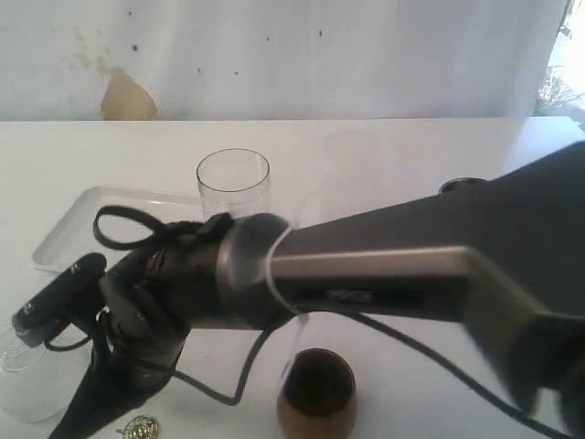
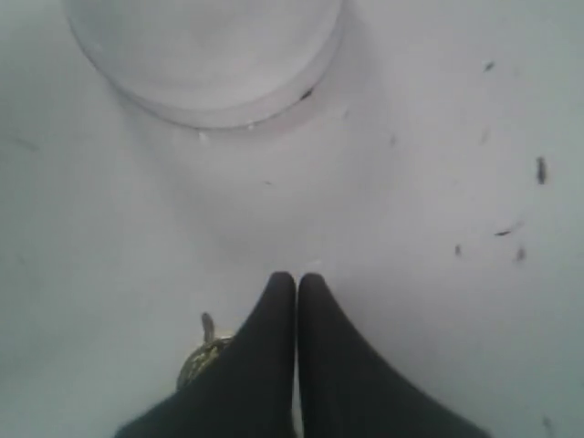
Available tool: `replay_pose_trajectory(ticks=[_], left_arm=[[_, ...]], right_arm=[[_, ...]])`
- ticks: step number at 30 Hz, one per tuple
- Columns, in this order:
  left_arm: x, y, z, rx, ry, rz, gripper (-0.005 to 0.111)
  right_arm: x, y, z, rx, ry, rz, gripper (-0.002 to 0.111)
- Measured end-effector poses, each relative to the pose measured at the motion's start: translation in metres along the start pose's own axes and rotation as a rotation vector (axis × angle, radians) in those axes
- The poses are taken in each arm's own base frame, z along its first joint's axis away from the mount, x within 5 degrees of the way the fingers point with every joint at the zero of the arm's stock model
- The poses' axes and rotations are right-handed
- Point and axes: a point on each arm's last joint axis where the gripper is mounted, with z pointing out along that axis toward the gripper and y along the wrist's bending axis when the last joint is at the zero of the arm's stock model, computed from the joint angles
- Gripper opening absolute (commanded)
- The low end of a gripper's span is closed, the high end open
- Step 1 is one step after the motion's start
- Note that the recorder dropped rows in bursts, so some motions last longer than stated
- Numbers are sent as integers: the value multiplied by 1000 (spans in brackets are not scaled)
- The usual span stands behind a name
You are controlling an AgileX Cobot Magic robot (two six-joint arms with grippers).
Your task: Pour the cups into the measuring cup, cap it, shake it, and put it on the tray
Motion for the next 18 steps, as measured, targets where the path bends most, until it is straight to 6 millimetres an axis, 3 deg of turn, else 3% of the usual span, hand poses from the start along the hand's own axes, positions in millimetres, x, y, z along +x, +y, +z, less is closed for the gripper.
replay_pose_trajectory(ticks=[2,4,6,9,11,14,16,18], left_arm=[[0,0,0,0,0,0,1],[0,0,0,0,0,0,1],[0,0,0,0,0,0,1],[0,0,0,0,0,0,1],[0,0,0,0,0,0,1],[0,0,0,0,0,0,1],[0,0,0,0,0,0,1],[0,0,0,0,0,0,1]], right_arm=[[5,0,19,-4,62,1,0],[4,1,23,-18,83,11,0],[8,5,24,-40,119,8,0],[23,30,14,-104,213,-11,0],[42,62,1,-160,299,-47,0],[84,127,-32,-271,453,-137,0],[97,162,-74,-307,395,-236,0],[88,169,-113,-223,212,-262,0]])
